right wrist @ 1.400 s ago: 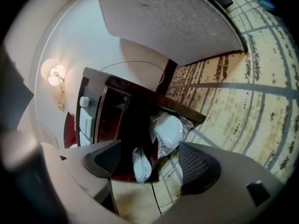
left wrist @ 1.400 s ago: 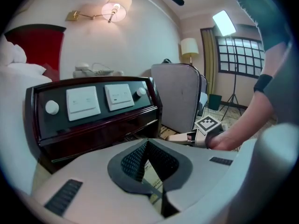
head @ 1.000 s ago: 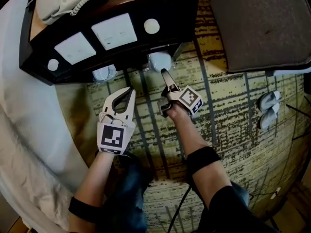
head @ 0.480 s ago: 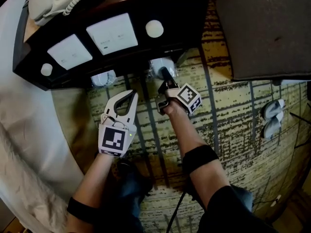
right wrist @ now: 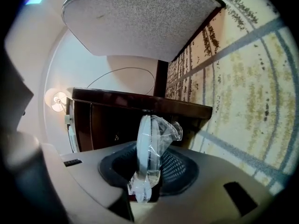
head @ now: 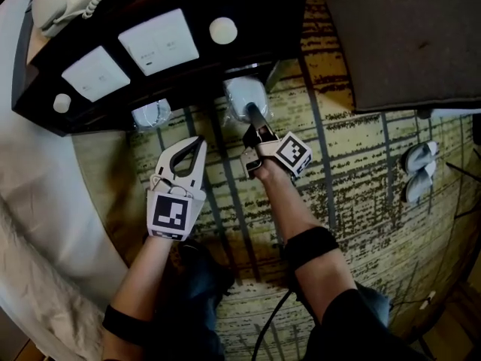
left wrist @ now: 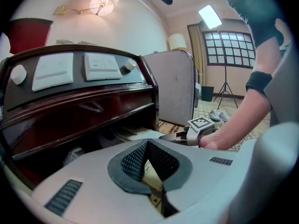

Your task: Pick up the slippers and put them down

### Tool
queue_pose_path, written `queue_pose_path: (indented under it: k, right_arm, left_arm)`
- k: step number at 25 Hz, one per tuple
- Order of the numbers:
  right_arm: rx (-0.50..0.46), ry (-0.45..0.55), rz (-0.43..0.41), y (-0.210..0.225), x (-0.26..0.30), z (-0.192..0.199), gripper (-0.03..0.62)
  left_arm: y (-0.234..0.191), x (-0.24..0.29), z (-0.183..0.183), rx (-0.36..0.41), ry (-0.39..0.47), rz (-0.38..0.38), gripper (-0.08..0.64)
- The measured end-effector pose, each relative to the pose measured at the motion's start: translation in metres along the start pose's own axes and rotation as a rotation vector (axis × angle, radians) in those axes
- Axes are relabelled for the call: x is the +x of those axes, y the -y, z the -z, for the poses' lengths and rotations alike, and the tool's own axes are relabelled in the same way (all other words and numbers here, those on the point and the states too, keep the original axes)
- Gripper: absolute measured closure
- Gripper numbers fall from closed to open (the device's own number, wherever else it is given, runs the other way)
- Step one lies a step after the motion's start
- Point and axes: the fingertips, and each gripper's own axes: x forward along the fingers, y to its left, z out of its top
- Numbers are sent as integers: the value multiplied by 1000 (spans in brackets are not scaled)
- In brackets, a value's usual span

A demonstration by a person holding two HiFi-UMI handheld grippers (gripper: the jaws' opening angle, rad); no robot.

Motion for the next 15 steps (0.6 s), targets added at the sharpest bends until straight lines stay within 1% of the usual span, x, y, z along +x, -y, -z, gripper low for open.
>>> queue_pose_path:
  k: [4, 7, 11, 15]
  right_arm:
    - [0, -23, 11, -12, -34, 9, 468]
    - [24, -29, 17, -28, -69, 22, 468]
    - [52, -46, 71, -47, -122, 38, 468]
    - [63, -69, 120, -57, -171, 51, 468]
  left_arm:
    - [5, -15, -12, -36, -11, -19, 558]
    - [16, -34, -26, -52, -19, -17, 558]
    - [41, -62, -48, -45, -41, 15, 558]
    - [61, -83, -65, -47, -56, 11, 558]
